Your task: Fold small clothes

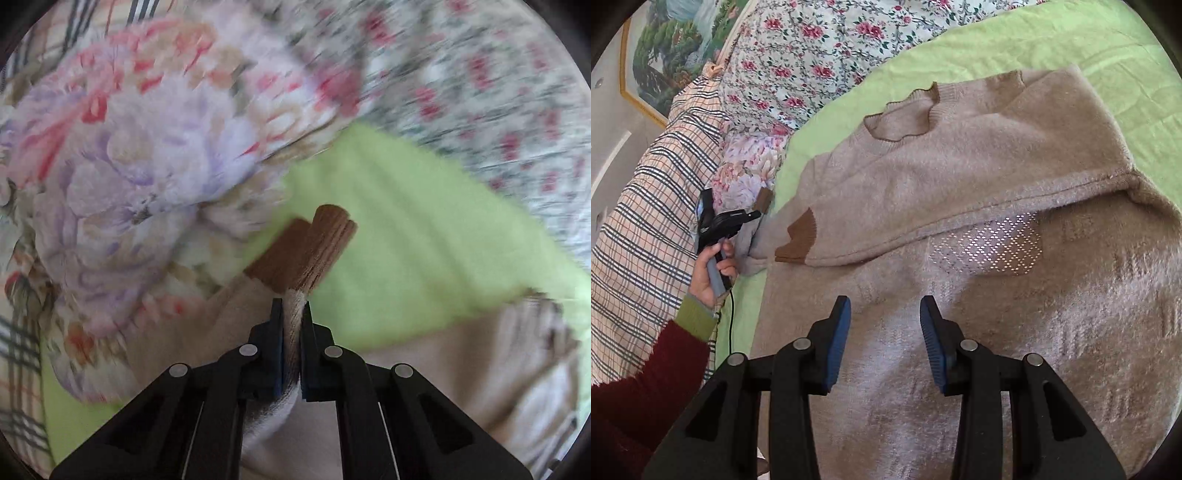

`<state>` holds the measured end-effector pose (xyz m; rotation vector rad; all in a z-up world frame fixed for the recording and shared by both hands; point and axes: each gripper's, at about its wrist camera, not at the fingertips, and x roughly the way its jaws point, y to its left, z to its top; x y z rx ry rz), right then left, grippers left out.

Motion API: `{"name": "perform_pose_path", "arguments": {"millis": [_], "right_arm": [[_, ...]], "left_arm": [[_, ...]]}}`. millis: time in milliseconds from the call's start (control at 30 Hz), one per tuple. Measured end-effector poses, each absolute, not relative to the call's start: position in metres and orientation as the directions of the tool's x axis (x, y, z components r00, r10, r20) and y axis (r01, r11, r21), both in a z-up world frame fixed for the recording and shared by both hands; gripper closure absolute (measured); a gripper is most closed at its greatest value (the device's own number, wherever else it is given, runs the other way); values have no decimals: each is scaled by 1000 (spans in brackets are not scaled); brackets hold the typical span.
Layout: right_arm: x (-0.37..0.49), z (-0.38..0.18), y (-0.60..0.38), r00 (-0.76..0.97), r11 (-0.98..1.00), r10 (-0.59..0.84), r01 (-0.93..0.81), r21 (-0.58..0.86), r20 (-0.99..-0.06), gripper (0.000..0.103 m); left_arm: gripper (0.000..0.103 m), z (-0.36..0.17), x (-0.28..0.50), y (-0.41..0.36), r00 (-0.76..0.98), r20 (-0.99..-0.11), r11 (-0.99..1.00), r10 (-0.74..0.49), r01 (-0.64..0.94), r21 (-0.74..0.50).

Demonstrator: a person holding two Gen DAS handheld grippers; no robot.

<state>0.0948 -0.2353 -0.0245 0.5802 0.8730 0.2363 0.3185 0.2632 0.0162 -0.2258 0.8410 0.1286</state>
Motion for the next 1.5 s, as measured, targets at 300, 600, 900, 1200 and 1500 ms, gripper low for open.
{"name": "perform_pose_path", "arguments": {"millis": [300, 600, 900, 1200, 1500], "right_arm": [[83, -15, -239, 655, 817, 423, 22, 576, -626, 63], [63, -15, -284, 715, 791, 348, 123, 599, -607, 63], [74, -12, -311, 752, 765, 286, 194, 614, -594, 63], [131, -17, -308, 742, 755, 283, 219, 618, -608, 54], [195, -45, -294, 656, 793, 282, 251, 555, -700, 66]], "left_arm": [[99, 57, 254, 106, 734, -612, 941, -294, 110, -321], [99, 39, 238, -65, 634, -598, 872, -490, 365, -326], [79, -20, 237, -122, 486, -723, 855, -491, 427, -294], [43, 0, 172, -32, 601, -711, 926, -365, 313, -211], [45, -33, 186, 119, 598, -798, 970, -72, -145, -196]]}}
